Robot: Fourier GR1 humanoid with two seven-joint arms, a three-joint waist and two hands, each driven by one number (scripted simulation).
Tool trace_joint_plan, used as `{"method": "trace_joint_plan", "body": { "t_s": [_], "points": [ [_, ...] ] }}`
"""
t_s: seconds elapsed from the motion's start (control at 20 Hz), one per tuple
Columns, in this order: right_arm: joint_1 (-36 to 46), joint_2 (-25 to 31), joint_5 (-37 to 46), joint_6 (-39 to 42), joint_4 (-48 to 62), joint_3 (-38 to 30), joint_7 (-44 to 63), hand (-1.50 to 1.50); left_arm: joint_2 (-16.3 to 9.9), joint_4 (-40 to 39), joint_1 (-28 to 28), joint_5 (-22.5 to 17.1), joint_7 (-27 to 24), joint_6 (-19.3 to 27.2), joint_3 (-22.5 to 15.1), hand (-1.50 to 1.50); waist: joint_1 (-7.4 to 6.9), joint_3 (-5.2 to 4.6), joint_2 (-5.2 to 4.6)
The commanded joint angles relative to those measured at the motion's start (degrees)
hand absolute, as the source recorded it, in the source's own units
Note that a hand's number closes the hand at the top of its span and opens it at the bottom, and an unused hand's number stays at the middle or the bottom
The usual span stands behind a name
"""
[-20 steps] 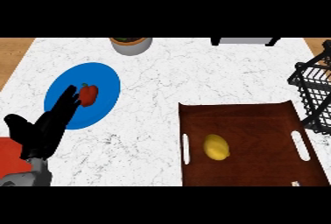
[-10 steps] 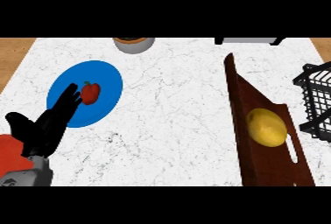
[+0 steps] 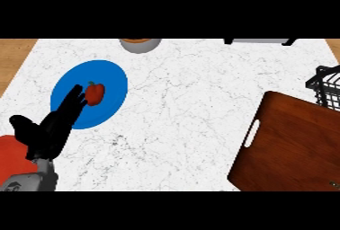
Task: Pick the lemon from the tray and place it in the tiered basket
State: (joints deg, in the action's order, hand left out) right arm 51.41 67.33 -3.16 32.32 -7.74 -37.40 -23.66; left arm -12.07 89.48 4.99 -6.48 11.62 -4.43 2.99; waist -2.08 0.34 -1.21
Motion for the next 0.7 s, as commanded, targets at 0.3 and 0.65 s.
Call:
{"method": "trace_joint_plan", "body": {
  "t_s": [0.3,0.65],
  "points": [
    [-4.85,7.37,-3.44,1.51,2.18,-4.29,0.92,-1.5,-0.36,-0.34,2.01,-0.36,0.93,0.03,0.68,0.0,0.05,0.49,-0.72],
    [-8.12,11.23,-4.12,5.57,2.27,-5.25,0.96,-1.5,0.05,0.22,-0.08,-0.56,0.27,-0.27,0.48,0.0,0.09,0.62,-0.58]
  ]
}}
